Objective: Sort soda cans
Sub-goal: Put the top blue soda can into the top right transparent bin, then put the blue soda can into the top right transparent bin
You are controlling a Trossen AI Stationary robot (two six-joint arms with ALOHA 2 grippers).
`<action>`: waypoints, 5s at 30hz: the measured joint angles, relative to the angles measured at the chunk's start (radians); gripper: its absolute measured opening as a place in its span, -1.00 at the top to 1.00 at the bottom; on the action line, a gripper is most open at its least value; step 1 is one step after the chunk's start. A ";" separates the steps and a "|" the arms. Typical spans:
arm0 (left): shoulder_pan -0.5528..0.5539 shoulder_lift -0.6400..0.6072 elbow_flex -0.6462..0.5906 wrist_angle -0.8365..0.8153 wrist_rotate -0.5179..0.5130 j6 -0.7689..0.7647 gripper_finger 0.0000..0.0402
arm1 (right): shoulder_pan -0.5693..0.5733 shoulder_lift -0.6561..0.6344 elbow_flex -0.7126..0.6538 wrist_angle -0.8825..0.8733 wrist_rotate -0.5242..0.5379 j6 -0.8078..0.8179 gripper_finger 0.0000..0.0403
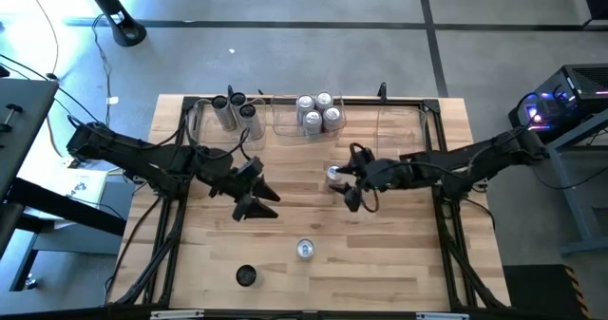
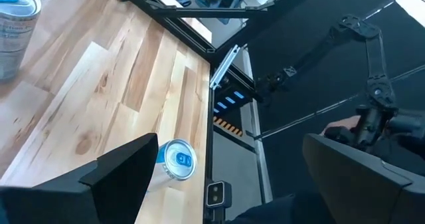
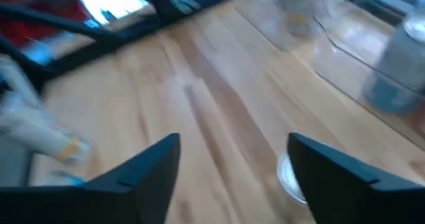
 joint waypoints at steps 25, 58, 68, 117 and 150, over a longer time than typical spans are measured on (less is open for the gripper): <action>-0.002 0.000 0.000 -0.012 0.003 0.033 -0.84 | -0.130 0.239 0.105 -0.261 0.065 0.000 -0.63; 0.072 0.000 0.000 -0.034 0.014 0.130 -0.84 | -0.210 0.050 0.378 -0.943 0.354 0.170 -0.04; 0.162 0.000 0.000 0.001 0.044 0.170 -0.84 | -0.405 -0.074 0.138 -0.937 0.433 0.426 -0.04; 0.193 0.000 0.000 0.017 0.113 0.126 -0.84 | -0.752 -0.302 -0.166 -0.436 0.105 0.196 -0.79; 0.195 0.001 0.000 -0.102 0.060 0.064 -0.84 | 0.162 0.492 0.181 0.374 -0.192 0.023 -0.80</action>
